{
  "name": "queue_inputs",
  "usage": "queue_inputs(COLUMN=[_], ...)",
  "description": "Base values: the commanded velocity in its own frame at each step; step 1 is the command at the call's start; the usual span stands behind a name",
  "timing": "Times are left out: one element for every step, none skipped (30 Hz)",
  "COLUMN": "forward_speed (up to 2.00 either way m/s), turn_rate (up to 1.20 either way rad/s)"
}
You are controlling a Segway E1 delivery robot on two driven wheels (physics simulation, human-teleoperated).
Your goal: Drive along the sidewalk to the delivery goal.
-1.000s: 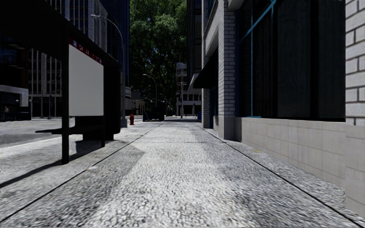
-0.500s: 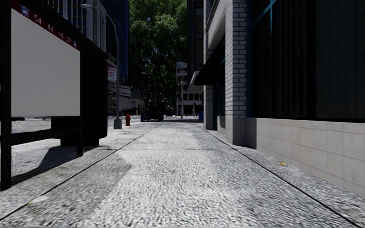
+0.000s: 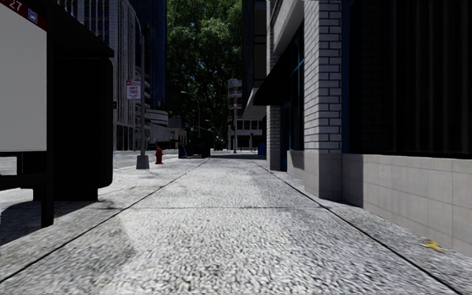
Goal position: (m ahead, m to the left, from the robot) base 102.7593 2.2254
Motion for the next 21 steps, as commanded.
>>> queue_inputs(forward_speed=[2.00, 2.00, 2.00, 2.00, 2.00, 2.00, 2.00, 2.00, 2.00, 2.00, 2.00, 2.00, 2.00, 2.00, 2.00, 2.00, 2.00, 2.00, 2.00, 2.00, 2.00], turn_rate=[0.00, 0.00, 0.00, 0.00, 0.00, 0.00, 0.00, 0.00, 0.00, 0.00, 0.00, 0.00, 0.00, 0.00, 0.00, 0.00, 0.00, 0.00, 0.00, 0.00, 0.00])
